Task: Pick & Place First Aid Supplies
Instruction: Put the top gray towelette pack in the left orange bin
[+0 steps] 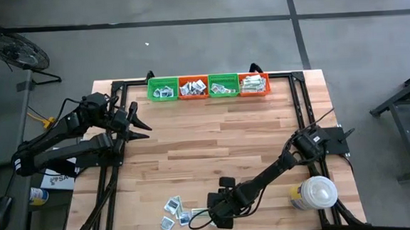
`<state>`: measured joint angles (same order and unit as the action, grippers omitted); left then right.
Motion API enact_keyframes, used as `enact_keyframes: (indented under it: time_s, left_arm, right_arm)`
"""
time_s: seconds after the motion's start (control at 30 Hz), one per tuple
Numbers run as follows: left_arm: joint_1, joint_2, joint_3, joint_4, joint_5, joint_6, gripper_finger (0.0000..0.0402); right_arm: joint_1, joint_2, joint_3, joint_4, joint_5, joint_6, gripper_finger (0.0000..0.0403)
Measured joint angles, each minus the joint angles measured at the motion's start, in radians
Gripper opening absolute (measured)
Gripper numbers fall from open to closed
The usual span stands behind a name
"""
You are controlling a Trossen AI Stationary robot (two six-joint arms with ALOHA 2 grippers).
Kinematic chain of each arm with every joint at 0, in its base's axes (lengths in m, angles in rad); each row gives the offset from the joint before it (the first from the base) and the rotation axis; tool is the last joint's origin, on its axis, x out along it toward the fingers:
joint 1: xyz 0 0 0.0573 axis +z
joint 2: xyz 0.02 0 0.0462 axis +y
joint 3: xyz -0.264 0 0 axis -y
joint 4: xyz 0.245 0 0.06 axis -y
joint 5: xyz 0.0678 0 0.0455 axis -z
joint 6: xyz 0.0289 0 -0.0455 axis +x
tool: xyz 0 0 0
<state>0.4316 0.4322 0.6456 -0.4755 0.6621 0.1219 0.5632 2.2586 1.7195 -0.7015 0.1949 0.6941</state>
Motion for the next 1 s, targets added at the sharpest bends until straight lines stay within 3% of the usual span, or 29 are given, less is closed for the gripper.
enact_keyframes:
  time_s: [0.37,0.57,1.0]
  left_arm:
    - [0.000,0.000,0.000,-0.009,-0.001,-0.002,0.0124]
    - [0.000,0.000,0.000,-0.029,-0.007,0.002,0.0124]
    - [0.000,0.000,0.000,-0.029,-0.012,0.003,0.0124]
  right_arm:
    - [-0.016,0.063,0.011,-0.105,-0.019,0.112,0.0147]
    - [-0.051,0.064,0.007,-0.090,-0.059,0.082,0.0140]
    - [-0.075,0.063,0.005,-0.051,-0.136,0.091,0.0033]
